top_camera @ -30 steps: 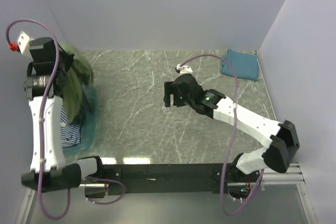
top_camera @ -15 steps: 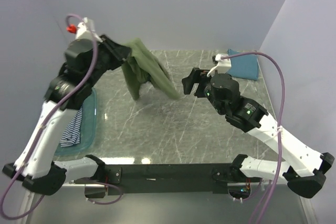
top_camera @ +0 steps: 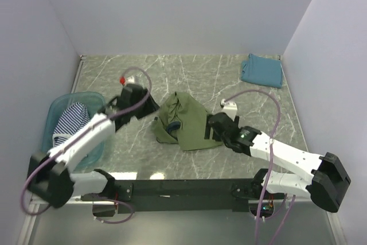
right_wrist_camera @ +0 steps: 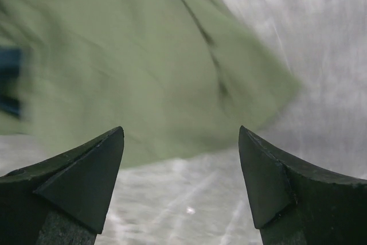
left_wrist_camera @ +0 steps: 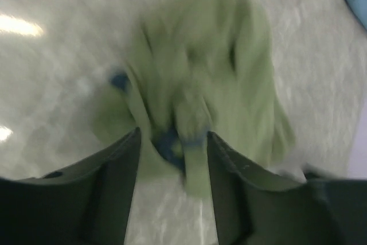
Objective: Fold and stack the tank tops
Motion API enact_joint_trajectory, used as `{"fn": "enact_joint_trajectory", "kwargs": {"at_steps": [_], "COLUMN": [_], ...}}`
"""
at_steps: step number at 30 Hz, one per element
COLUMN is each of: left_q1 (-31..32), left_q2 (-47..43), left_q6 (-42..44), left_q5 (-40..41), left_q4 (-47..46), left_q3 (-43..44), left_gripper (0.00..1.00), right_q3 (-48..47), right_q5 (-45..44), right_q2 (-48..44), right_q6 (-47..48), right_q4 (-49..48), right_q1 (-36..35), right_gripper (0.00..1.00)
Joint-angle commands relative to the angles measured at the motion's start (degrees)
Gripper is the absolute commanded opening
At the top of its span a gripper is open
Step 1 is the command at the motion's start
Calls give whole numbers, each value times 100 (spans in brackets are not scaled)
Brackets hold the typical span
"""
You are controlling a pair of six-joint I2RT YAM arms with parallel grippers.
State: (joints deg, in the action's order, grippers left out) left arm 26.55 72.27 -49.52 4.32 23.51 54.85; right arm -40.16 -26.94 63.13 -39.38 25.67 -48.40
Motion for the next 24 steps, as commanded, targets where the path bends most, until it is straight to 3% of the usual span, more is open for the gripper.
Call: {"fn": "enact_joint_trajectory", "kwargs": {"at_steps": [1, 3, 5, 8, 9, 11, 17, 22, 23, 24], "left_q1": [894, 1510, 1914, 2450, 2504, 2540, 2365, 1653, 1556, 1373], "left_q2": [-950, -1188, -1242, -822, -724, -548, 662, 1797, 2113, 2238], "left_q6": [-505, -953, -1374, -1665, -1701, -1859, -2175, -2133, -2063, -1992], "left_q5": [15, 122, 332, 481, 648, 1025, 1835, 1968, 1976, 2003], "left_q4": [-909, -1206, -1418, -1657, -1595, -1490, -832, -620, -567, -540], "left_q3": [-1147, -1589, -2082, -2295, -2260, -2163, -1408, -706, -565, -424], "left_gripper": [51, 43, 43, 47, 57, 63, 67, 56, 53, 40], "right_q3": [726, 843, 922, 1107, 1081, 967, 290, 289, 290, 290], "right_q5": [-197, -460, -532, 134, 206, 250, 505, 716, 803, 891], "right_q2": [-441, -460, -373, -223, -196, -144, 813, 1411, 1473, 1535], "right_q6": [-790, -992, -1081, -853, -774, -826, -694, -808, -800, -774], "right_q4": [-413, -379, -343, -861, -906, -941, -844, -1081, -1117, -1213], "right_q1": [-3, 50, 390, 1136, 1201, 1359, 1703, 1711, 1711, 1703], "right_gripper": [87, 86, 86, 79, 79, 80, 81, 80, 76, 72]}}
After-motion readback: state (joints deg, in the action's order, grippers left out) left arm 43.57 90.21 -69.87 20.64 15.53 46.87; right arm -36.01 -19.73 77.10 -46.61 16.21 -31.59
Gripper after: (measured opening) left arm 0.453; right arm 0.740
